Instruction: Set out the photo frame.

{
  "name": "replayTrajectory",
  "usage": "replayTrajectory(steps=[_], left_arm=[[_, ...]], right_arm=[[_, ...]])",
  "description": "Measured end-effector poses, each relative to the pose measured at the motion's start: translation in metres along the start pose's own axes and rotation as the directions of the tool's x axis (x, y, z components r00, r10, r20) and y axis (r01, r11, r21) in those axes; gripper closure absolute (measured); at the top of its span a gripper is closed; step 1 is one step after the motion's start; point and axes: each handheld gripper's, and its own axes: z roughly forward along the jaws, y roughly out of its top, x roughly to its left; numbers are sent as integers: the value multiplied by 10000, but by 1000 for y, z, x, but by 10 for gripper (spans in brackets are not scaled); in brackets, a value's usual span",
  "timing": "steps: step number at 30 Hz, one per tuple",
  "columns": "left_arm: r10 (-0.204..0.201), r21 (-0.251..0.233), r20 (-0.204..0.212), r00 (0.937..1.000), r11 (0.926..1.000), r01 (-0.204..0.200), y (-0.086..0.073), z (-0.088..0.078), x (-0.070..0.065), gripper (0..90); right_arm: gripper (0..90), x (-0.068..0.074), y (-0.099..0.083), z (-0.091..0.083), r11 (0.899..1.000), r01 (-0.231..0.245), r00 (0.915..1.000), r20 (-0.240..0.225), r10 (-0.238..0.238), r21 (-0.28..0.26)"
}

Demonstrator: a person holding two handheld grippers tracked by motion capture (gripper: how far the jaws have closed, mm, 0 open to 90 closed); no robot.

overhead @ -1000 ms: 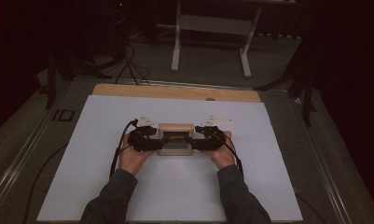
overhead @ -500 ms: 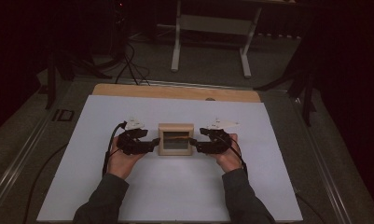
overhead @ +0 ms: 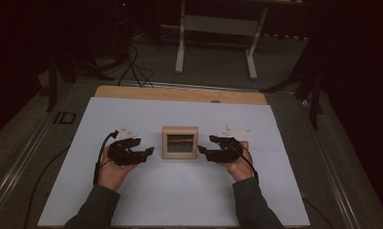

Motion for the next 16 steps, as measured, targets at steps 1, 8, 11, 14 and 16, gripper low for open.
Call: replayTrajectory(steps=[1,8,11,14,16], left_arm=[[-33,-7,-35,10000,10000,33,-2,-2,1,359],[-153,149,-274,9995,9998,158,-16,-9,9,360],[-230,195,-364,9991,9995,237,-22,-11,14,360],[-297,292,-500,9983,9991,311,-28,-13,18,360],[-343,377,-625,9975,9986,367,-32,-14,21,360]], right_arm=[[343,-1,-2,-1,10000,19,10000,16,-19,4],[342,-6,-18,-9,9997,-194,9996,185,191,167],[343,-9,-23,-12,9995,-225,9994,285,219,229],[343,-13,-27,-17,9993,-259,9987,452,247,261],[343,-15,-29,-20,9992,-313,9982,526,300,237]])
